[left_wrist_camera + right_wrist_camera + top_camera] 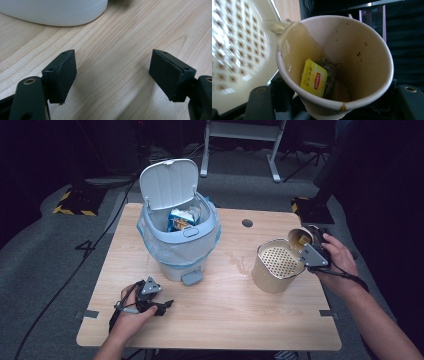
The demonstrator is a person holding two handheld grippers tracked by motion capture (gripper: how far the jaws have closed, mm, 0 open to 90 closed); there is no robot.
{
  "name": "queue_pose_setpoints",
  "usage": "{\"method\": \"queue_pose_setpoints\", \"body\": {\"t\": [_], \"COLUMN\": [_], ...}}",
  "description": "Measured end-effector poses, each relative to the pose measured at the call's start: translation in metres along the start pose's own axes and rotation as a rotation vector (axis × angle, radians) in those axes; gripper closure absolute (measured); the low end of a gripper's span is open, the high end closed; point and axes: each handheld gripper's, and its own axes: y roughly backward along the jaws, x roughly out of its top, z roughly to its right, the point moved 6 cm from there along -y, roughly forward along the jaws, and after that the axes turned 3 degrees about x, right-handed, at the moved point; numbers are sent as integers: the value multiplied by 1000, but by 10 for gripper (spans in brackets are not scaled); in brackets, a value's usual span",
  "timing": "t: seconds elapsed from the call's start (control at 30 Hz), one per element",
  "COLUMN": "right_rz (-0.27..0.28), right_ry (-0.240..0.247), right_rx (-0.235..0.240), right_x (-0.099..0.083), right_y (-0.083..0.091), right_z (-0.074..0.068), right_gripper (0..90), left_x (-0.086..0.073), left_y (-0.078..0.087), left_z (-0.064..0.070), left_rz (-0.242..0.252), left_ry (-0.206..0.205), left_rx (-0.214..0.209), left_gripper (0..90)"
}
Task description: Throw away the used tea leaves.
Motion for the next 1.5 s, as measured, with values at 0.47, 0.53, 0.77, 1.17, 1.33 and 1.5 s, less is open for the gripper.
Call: {"method": "queue_pose_setpoints", "body": {"t": [0.47,0.53,0.77,1.17,1.33,1.5], "right_rz": [-233,-243,-257,-259,-259,-258], "right_ry": [662,707,767,805,797,763], "right_rx": [-306,-327,-358,-349,-346,-345], "right_x": [16,19,27,29,27,25], "right_y": [5,6,11,8,8,9], "right_z": [-3,-3,4,2,1,2], "right_gripper": [359,363,367,367,367,367], "left_x": [0,0,0,0,0,0], "left_y": [0,0,0,0,0,0], "left_z": [0,0,0,0,0,0], "left_rz": [0,0,-1,-1,-1,0], "left_ry": [0,0,-1,-1,-1,0], "left_rx": [0,0,3,1,3,0], "left_gripper": [225,225,225,225,225,225]}}
